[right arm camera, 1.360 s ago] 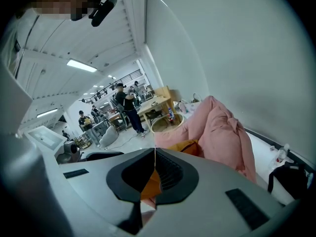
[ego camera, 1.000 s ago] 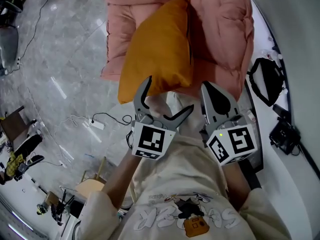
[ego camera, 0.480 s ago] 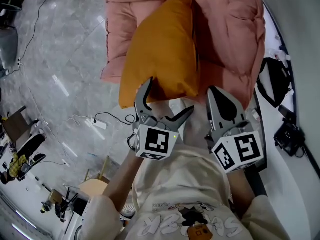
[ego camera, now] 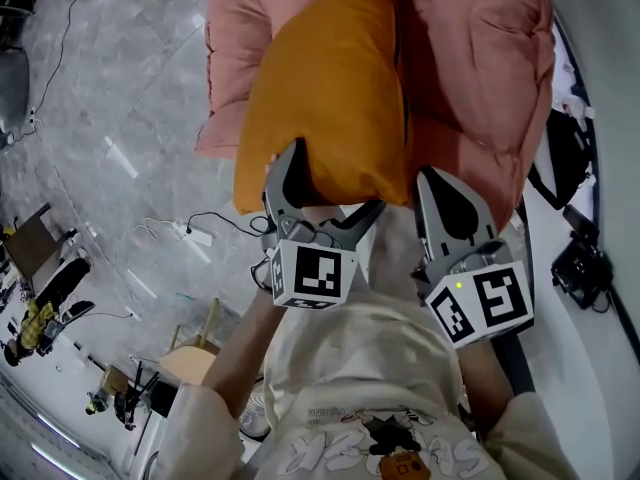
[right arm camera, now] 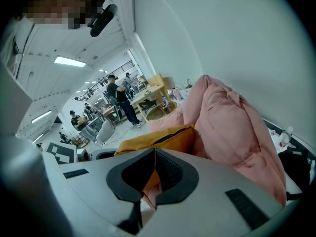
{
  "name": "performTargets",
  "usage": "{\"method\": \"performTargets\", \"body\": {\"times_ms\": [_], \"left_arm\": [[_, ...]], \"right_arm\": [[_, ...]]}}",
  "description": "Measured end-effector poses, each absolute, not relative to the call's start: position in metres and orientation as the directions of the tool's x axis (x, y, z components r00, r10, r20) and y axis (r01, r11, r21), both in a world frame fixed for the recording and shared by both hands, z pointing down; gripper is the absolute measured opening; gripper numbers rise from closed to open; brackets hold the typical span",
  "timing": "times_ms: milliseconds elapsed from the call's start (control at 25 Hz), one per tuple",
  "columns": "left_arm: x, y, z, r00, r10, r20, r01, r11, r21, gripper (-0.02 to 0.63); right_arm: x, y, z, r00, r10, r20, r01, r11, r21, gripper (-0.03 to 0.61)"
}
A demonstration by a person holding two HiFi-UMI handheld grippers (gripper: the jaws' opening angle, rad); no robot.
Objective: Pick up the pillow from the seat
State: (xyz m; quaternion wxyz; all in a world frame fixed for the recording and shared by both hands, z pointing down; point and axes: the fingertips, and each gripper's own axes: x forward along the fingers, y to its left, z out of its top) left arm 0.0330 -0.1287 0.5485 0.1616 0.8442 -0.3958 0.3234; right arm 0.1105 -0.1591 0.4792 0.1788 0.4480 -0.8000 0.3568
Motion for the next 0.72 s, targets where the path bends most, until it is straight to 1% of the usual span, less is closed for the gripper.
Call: {"method": "performTargets", "body": {"times_ms": [160, 440, 720], "left_arm": [[0.028, -0.141, 0.56, 0.452, -0.58, 0.678, -0.789, -0.614, 0.002, 0.595], [0.029, -0.151, 0.575, 0.453, -0.581, 0.676, -0.786, -0.618, -0.004, 0.595], [0.015, -0.171, 0.587, 0.449, -0.594, 0.668, -0.817, -0.575, 0.039, 0.595]], "right_arm": [[0.11, -0.167, 0.485, -0.529, -0.588, 0.612, -0.848, 0.332, -0.413, 0.023], [0.112, -0.173, 0.496, -0.522, -0.579, 0.627, -0.852, 0.31, -0.423, 0.023], [0.098, -0.18, 0.507, -0.517, -0.569, 0.639, -0.854, 0.292, -0.431, 0.023]]}}
